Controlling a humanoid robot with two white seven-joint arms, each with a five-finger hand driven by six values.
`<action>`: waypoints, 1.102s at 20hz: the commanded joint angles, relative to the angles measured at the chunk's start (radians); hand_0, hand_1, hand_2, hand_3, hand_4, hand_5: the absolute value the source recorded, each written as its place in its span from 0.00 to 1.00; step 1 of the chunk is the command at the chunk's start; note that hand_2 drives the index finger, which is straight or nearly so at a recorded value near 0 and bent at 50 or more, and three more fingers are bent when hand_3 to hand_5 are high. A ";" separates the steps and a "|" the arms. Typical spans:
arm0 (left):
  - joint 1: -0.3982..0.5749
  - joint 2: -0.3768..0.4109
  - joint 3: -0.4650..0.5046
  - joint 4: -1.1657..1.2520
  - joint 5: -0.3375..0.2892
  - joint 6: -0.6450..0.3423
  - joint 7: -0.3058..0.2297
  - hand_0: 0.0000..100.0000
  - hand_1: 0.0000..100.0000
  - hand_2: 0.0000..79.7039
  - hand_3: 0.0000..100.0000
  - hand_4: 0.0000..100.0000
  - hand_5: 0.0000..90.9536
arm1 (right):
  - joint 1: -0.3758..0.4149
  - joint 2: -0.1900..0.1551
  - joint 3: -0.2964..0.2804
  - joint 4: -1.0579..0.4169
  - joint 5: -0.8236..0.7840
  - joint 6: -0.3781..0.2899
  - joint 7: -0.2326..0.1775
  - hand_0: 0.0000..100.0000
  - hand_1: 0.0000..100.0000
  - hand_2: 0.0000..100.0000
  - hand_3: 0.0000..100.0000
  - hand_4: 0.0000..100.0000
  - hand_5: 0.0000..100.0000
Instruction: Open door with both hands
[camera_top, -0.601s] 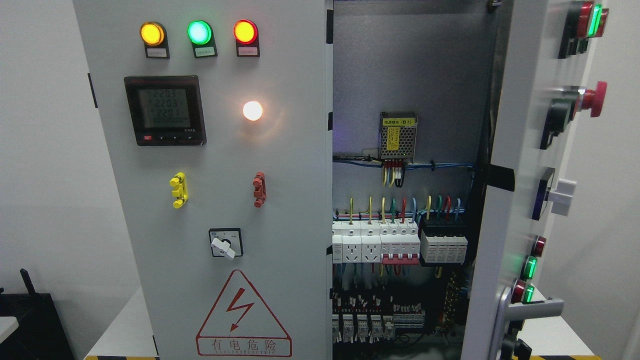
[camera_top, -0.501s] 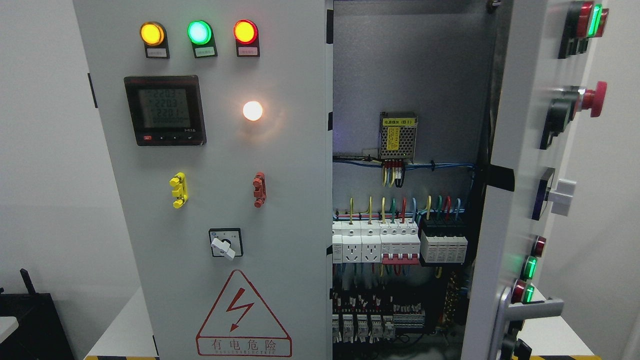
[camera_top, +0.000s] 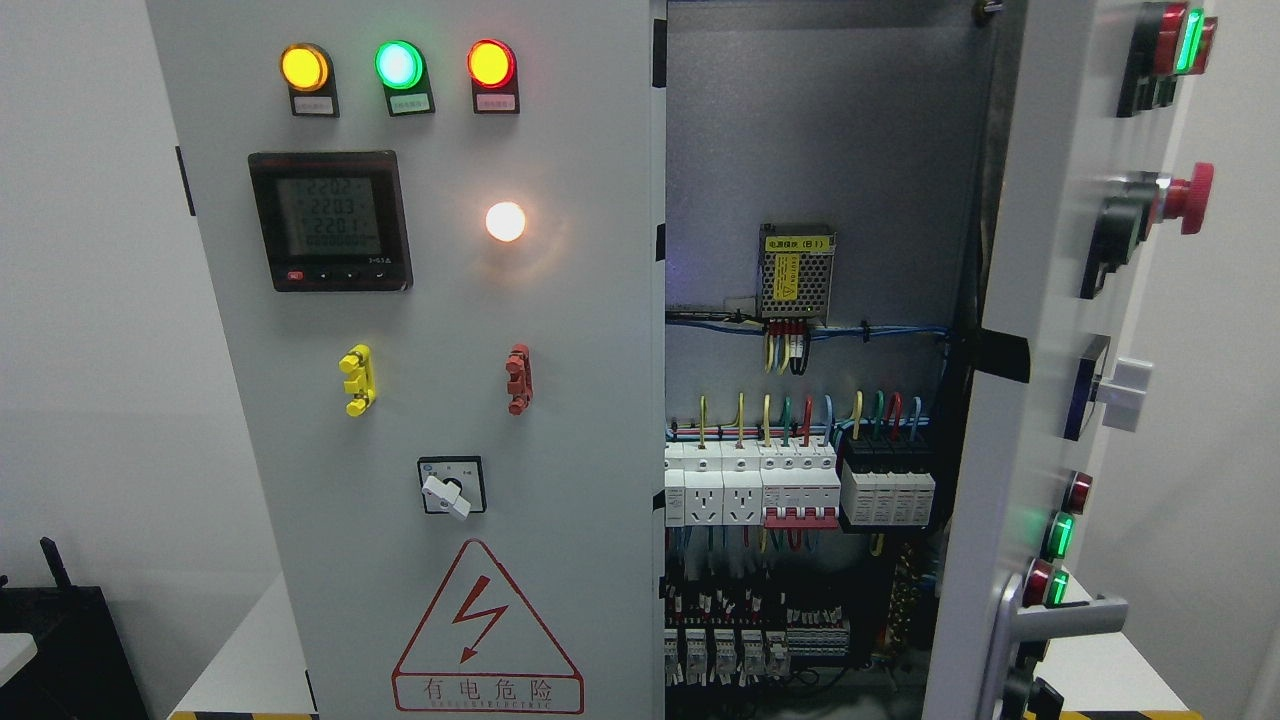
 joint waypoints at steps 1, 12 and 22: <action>0.175 0.021 -0.168 -0.485 0.117 0.030 -0.035 0.00 0.00 0.00 0.00 0.03 0.00 | 0.000 0.000 0.000 0.000 0.000 0.001 0.000 0.11 0.00 0.00 0.00 0.00 0.00; 0.605 0.459 -0.336 -1.501 0.474 0.073 -0.037 0.00 0.00 0.00 0.00 0.03 0.00 | 0.000 0.000 0.000 0.000 0.000 0.001 0.000 0.11 0.00 0.00 0.00 0.00 0.00; 0.639 0.865 -0.333 -1.668 0.758 -0.318 -0.058 0.00 0.00 0.00 0.00 0.03 0.00 | 0.000 0.000 0.000 0.000 0.000 0.001 0.000 0.11 0.00 0.00 0.00 0.00 0.00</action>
